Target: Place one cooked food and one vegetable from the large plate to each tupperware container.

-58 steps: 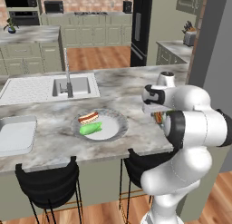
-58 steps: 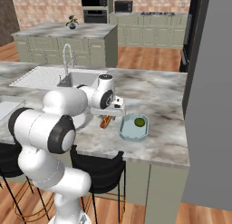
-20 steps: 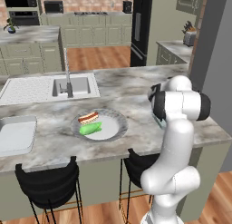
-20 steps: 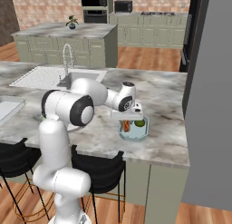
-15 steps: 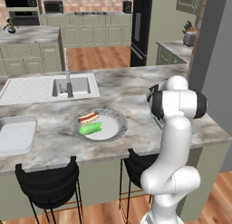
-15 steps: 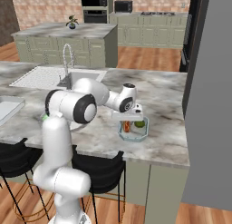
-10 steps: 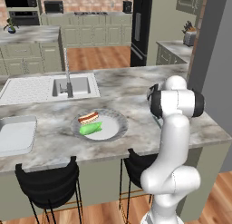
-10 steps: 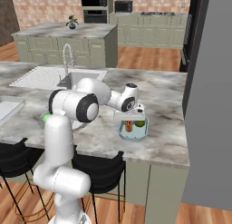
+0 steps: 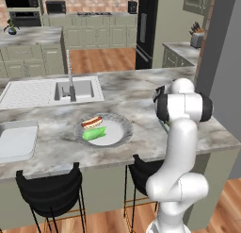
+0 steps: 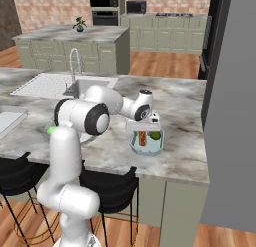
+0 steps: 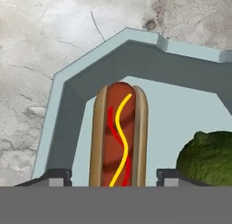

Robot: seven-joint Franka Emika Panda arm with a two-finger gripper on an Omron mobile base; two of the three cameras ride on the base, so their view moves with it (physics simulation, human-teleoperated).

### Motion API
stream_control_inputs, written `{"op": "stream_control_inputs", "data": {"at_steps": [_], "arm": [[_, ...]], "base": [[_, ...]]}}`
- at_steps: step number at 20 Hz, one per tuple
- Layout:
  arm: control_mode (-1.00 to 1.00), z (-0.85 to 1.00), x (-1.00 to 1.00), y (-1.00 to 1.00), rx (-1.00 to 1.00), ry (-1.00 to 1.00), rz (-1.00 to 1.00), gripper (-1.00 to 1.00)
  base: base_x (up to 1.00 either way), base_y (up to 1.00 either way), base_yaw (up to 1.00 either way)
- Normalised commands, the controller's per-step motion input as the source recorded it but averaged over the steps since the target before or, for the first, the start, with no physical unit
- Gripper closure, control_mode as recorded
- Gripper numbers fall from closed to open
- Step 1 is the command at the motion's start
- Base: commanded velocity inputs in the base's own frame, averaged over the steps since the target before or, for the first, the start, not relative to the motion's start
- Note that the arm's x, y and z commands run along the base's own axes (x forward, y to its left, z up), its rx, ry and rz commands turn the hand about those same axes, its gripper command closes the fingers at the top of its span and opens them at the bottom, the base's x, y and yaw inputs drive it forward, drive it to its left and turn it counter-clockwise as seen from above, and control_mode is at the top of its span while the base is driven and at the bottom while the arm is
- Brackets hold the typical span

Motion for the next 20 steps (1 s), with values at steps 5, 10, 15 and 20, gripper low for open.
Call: {"op": "stream_control_inputs", "data": {"at_steps": [5,10,15,20], "arm": [[-1.00,0.47,-0.57,0.00,0.00,-0.24,0.00,-1.00],[-1.00,0.68,-0.61,0.00,0.01,-0.21,0.00,-1.00],[-1.00,0.20,-0.53,0.05,0.00,-0.07,0.00,-1.00],[-1.00,0.78,-0.83,0.45,0.04,-0.09,-0.02,-1.00]], "base": [[0.00,0.00,0.00],[0.00,0.00,0.00],[0.00,0.00,0.00],[0.00,0.00,0.00]]}}
